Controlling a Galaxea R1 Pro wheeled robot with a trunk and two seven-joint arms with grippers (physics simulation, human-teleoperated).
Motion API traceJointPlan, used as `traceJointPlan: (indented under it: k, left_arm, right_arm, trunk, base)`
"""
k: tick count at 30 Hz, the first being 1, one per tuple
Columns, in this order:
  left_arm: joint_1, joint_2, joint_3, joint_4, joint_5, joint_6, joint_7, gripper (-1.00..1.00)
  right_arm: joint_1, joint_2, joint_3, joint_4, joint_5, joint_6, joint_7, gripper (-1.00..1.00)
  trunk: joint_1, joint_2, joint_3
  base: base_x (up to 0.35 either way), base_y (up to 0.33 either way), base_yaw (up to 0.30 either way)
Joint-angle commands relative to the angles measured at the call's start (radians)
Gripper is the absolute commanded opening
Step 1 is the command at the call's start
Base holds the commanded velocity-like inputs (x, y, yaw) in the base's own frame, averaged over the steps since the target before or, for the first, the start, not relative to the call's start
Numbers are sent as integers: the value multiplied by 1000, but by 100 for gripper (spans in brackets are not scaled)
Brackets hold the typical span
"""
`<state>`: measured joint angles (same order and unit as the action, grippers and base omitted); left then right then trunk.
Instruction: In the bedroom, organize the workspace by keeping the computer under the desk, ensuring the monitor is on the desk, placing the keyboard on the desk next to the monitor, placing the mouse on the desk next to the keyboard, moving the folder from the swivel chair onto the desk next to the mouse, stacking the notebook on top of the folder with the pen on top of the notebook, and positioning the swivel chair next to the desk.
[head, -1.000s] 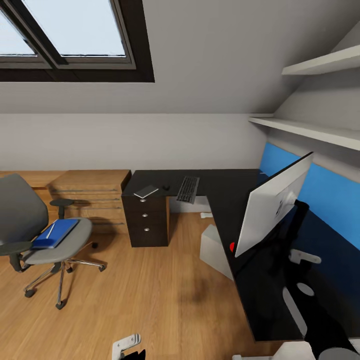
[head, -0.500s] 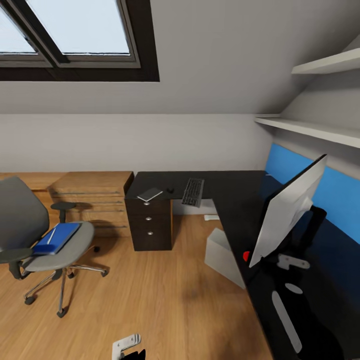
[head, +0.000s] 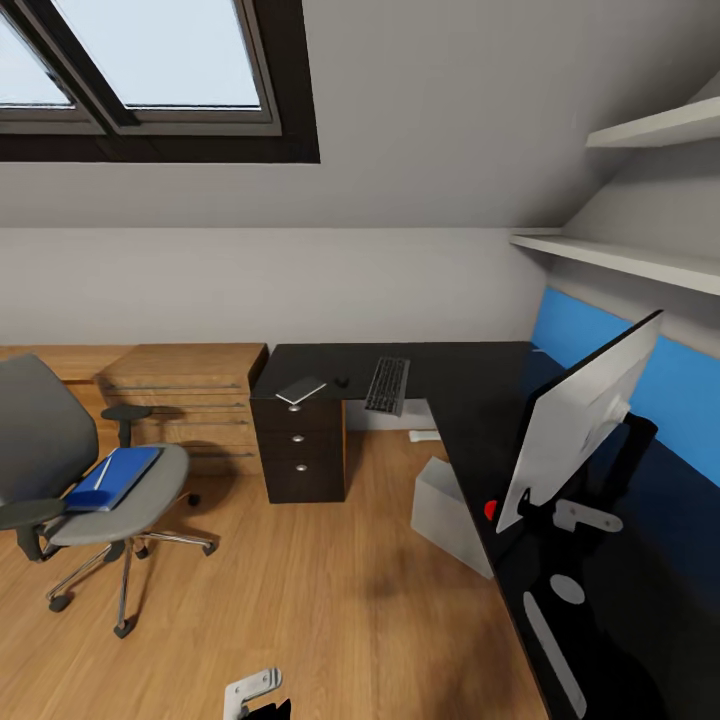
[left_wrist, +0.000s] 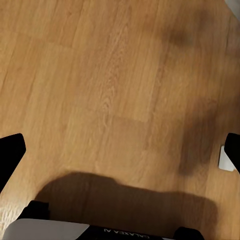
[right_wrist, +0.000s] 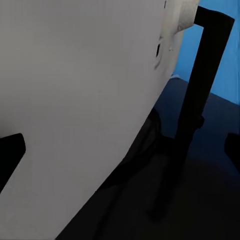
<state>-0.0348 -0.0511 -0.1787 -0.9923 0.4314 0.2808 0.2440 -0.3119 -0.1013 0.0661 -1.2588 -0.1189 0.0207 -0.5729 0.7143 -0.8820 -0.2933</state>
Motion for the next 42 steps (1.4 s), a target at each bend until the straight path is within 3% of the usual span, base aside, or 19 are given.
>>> traceJointPlan:
  k: [1,21,33,42]
  left_arm:
    - [0,0,-2,-2,10,3,8,100]
    - [0,0,-2,-2,10,3,8,100]
    - [0,-1,-3,-3,10,3,8,100]
    - [0,-1,-4,-2,8,3,8,100]
  right_arm:
    - [0,-1,5,-2,-4,0,-11,100]
    - [0,-1,8,-4,2,-4,-16,100]
    - [0,-1,8,-7,2,-4,-18,100]
    - [1,-1,8,-8,2,-4,-18,100]
  trunk:
    - [0,-1,-1]
    - [0,-1,-1]
    - [0,-1,-1]
    - [0,-1,-1]
  base:
    - [0,0,0]
    - [-23,12,0]
    - [-222,191,0]
    - [90,255,0]
